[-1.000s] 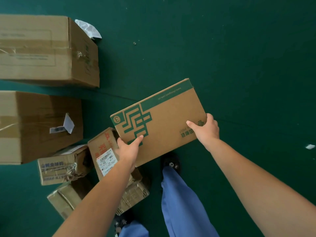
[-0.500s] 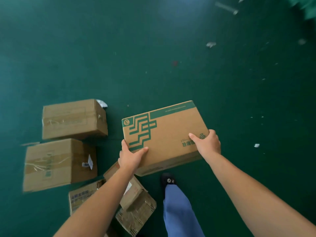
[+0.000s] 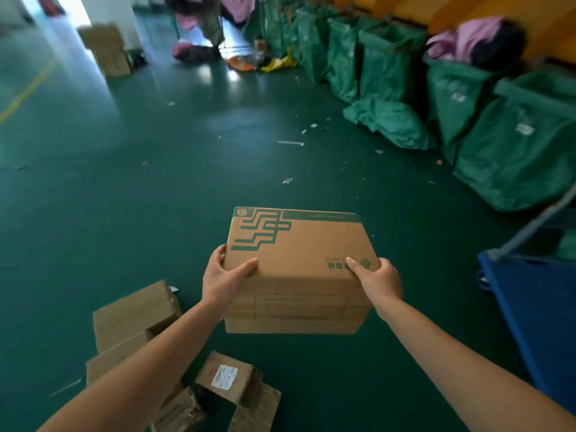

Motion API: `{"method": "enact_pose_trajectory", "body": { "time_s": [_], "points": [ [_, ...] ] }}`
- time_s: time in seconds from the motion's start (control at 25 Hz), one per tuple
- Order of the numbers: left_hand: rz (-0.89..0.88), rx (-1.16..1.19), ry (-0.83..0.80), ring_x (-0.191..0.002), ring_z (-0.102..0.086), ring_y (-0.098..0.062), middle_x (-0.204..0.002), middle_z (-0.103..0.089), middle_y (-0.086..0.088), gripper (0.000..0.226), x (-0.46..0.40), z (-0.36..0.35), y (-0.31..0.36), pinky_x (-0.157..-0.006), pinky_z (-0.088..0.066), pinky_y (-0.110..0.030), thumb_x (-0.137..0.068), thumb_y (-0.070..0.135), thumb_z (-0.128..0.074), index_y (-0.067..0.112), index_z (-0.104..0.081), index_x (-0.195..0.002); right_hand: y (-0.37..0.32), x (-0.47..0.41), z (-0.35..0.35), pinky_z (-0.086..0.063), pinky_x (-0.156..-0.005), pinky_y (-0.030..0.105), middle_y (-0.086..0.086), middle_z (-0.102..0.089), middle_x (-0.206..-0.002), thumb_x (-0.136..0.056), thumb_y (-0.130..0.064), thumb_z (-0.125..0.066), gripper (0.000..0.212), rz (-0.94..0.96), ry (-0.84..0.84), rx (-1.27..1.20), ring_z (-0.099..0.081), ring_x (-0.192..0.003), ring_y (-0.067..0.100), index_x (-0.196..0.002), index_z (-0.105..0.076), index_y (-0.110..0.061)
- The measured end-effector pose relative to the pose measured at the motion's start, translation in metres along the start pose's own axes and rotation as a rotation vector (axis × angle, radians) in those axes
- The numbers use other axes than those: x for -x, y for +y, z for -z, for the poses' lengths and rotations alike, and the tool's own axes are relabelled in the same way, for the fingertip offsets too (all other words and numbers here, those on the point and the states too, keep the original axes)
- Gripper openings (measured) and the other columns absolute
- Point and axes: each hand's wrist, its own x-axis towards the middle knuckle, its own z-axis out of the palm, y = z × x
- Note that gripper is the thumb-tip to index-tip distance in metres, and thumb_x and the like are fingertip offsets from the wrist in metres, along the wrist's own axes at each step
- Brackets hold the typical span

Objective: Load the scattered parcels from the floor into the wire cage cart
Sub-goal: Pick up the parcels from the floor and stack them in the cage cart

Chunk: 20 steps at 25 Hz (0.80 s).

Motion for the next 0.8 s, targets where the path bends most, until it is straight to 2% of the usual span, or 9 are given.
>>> {"method": "enact_pose_trajectory", "body": {
  "time_s": [0.08,0.16,0.32,0.4,0.52,0.68,0.8],
  "points": [
    [-0.071,0.003,-0.024,-0.103,-0.058,-0.018,-0.118,-0.056,0.001,0.07,0.039,-0.013,0.019,-0.089,-0.052,-0.035,-0.081,0.024,-0.076,0.021,-0.039,-0.139,0.014,0.027,0.042,-0.054,-0.075,0.036,0.006,-0.057,-0.113,-0.076,-0.059,-0.07,0.063,-0.003,0.045,-0.07,-0.059,-0.092,0.022,-0.118,-0.054,-0.015],
    [-0.118,0.012,-0.053,-0.099,-0.058,-0.016,-0.116,-0.056,0.002,0.067,0.073,-0.03,0.032,-0.085,-0.051,-0.032,-0.082,0.023,-0.075,0.02,-0.04,-0.139,0.03,0.048,0.079,-0.054,-0.075,0.036,0.005,-0.054,-0.116,-0.075,-0.059,-0.07,0.066,-0.003,0.072,-0.105,-0.058,-0.094,0.022,-0.121,-0.053,-0.015],
    [-0.153,0.051,-0.116,-0.085,-0.057,-0.003,-0.102,-0.057,0.012,0.056,0.141,-0.06,0.044,-0.069,-0.048,-0.022,-0.083,0.022,-0.074,0.024,-0.044,-0.131,0.062,0.092,0.153,-0.052,-0.088,0.042,0.005,-0.048,-0.127,-0.075,-0.058,-0.071,0.082,0.047,0.161,-0.155,-0.055,-0.108,0.023,-0.139,-0.042,-0.017],
    [-0.155,0.074,-0.187,-0.085,-0.058,-0.003,-0.099,-0.056,0.016,0.052,0.173,-0.07,0.045,-0.065,-0.047,-0.02,-0.084,0.02,-0.073,0.027,-0.044,-0.126,0.08,0.125,0.186,-0.049,-0.09,0.039,0.003,-0.045,-0.131,-0.076,-0.055,-0.072,0.086,0.054,0.224,-0.195,-0.052,-0.111,0.021,-0.145,-0.035,-0.019],
    [-0.167,0.09,-0.309,-0.087,-0.058,-0.006,-0.101,-0.057,0.014,0.047,0.225,-0.078,0.04,-0.067,-0.048,-0.023,-0.084,0.019,-0.073,0.03,-0.043,-0.119,0.108,0.185,0.228,-0.044,-0.084,0.031,0.002,-0.042,-0.133,-0.078,-0.052,-0.072,0.085,0.062,0.324,-0.221,-0.048,-0.103,0.015,-0.146,-0.032,-0.02],
    [-0.135,0.062,-0.506,-0.091,-0.061,-0.012,-0.104,-0.059,0.011,0.05,0.283,-0.085,0.017,-0.078,-0.052,-0.034,-0.082,0.02,-0.074,0.03,-0.045,-0.121,0.163,0.27,0.257,-0.048,-0.094,0.039,0.0,-0.042,-0.134,-0.076,-0.054,-0.072,0.081,-0.068,0.46,-0.233,-0.052,-0.11,0.018,-0.141,-0.037,-0.021],
    [-0.123,0.046,-0.599,-0.09,-0.061,-0.011,-0.103,-0.06,0.011,0.046,0.33,-0.089,-0.002,-0.079,-0.052,-0.035,-0.081,0.019,-0.075,0.032,-0.047,-0.117,0.206,0.331,0.274,-0.049,-0.087,0.035,0.0,-0.045,-0.128,-0.075,-0.054,-0.072,0.076,-0.146,0.569,-0.247,-0.053,-0.101,0.015,-0.136,-0.041,-0.022]
  ]
}}
